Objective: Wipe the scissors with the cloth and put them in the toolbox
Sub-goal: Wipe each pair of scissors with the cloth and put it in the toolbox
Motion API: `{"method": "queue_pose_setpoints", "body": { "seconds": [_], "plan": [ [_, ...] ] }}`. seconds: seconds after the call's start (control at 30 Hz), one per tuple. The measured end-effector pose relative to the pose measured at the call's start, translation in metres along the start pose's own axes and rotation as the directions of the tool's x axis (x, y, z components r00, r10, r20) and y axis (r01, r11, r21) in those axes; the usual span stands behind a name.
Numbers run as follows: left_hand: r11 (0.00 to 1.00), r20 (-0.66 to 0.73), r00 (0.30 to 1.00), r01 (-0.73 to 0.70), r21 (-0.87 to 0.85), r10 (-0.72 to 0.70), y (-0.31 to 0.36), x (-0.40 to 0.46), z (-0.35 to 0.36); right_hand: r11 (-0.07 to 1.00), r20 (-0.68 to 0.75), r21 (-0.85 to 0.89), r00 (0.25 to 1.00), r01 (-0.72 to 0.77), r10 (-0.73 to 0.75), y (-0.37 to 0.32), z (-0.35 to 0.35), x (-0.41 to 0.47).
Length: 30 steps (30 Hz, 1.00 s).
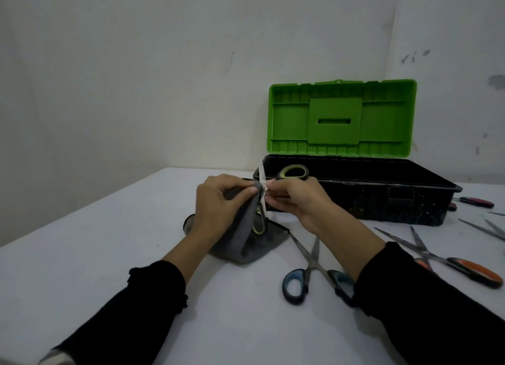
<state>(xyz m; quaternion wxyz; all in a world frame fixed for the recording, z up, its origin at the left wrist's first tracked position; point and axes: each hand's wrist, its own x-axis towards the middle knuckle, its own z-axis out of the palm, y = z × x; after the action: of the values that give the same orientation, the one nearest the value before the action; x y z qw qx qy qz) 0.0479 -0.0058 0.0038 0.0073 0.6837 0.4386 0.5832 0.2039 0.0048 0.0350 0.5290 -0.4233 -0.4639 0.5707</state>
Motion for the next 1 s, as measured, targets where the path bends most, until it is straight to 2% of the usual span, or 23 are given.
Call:
{"method": "queue_pose_setpoints", "body": {
  "seconds": [0.07,0.23,0.37,0.47,0.57,0.7,0.87,1.0],
  "plan": [
    [1.000,0.005,1.000,-0.005,-0.004,0.005,0.000,-0.002,0.000,1.000,0.012,0.009,1.000,-0.017,0.017,-0.001,0.003,-0.002],
    [0.986,0.061,0.987,0.154,-0.068,-0.150,0.002,0.000,-0.004,1.000,0.042,0.031,0.999,-0.002,0.001,0.004,0.008,-0.006],
    [0.976,0.030,0.983,0.176,0.125,-0.181,0.001,0.001,-0.001,0.997,0.054,-0.057,0.998,0.042,-0.039,-0.003,0.002,-0.006],
    [0.968,-0.019,0.974,0.228,0.105,-0.227,-0.004,0.003,-0.005,0.996,0.051,-0.069,0.997,0.063,-0.059,-0.009,-0.002,-0.005],
    [0.984,0.068,0.982,0.179,-0.019,-0.177,-0.006,0.001,-0.008,0.995,0.048,-0.079,0.997,0.061,-0.057,-0.005,0.003,-0.005],
    [0.982,0.035,0.985,0.169,-0.088,-0.166,0.001,0.002,-0.005,0.998,0.081,0.048,0.996,0.035,-0.039,0.002,0.011,-0.004],
    [0.980,0.104,0.975,0.195,0.036,-0.198,-0.005,0.004,-0.006,0.999,0.076,0.027,0.997,0.030,-0.031,-0.003,0.004,-0.003],
    [0.984,0.124,0.977,0.169,0.058,-0.175,-0.015,0.005,-0.012,0.997,0.064,0.042,0.996,0.057,-0.060,-0.008,-0.005,-0.001]
  ]
}}
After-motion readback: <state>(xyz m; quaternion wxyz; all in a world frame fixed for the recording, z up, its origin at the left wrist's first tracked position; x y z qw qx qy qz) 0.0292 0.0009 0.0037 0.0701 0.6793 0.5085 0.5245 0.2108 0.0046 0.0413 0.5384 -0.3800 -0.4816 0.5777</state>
